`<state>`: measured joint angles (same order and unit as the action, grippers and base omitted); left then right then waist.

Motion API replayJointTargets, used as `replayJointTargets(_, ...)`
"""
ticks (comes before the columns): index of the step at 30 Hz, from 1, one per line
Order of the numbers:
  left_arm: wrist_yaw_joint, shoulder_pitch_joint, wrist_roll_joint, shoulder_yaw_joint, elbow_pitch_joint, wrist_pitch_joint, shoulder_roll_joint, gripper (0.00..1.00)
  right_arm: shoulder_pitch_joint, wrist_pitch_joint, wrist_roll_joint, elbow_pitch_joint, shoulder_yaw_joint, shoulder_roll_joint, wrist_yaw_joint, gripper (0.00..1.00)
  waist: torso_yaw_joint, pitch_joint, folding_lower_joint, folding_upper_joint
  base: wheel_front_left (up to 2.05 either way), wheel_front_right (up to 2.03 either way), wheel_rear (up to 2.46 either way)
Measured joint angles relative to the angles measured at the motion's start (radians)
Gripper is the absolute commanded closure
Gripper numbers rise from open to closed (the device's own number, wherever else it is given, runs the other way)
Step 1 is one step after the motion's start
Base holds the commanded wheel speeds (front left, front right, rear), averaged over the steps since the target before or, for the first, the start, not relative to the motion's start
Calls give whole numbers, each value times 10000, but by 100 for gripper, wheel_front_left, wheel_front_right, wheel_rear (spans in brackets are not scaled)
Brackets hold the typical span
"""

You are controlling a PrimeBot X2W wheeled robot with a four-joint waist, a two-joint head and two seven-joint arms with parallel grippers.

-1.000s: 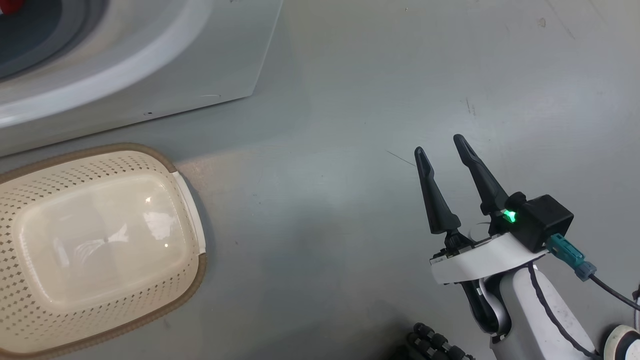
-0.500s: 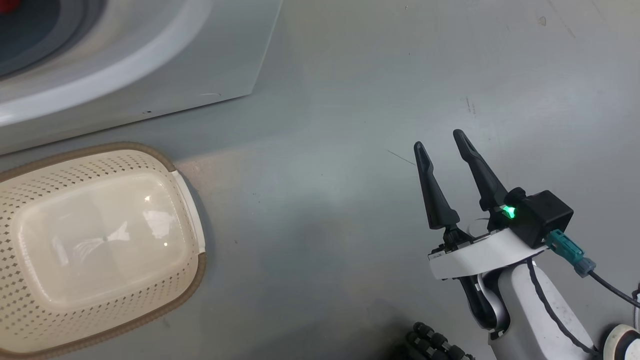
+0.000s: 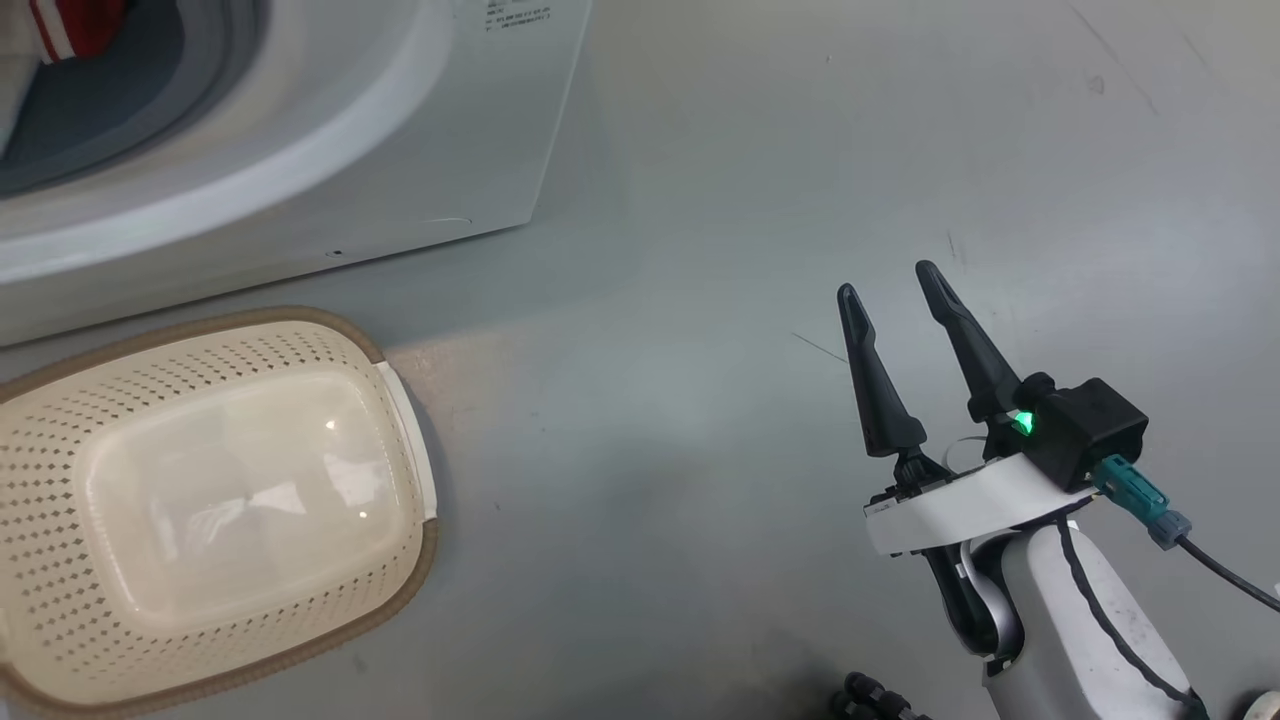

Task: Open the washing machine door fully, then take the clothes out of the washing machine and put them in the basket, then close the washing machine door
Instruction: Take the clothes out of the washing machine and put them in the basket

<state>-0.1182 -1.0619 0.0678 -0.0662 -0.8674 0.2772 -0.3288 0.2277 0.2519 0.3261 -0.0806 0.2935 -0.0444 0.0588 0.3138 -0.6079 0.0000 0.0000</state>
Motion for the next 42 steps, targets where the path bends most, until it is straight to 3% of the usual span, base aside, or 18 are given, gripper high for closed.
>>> replayJointTargets(14,29,1081,734,-408,-545,-2029,784,100,-190,0,-318,-347,-531,-4,4,0,-514,1274,0,0,0,0,0)
replayJointTargets(29,1078,2285,1321,-424,-790,-3837,1638,100,-1117,0,-466,-531,-1003,-180,8,0,-1367,2880,0,0,0,0,0)
replayJointTargets(42,1950,3388,1417,-105,-606,-5045,1910,100,-1788,0,-474,-654,-1204,-224,17,0,-2042,4120,0,0,0,0,0)
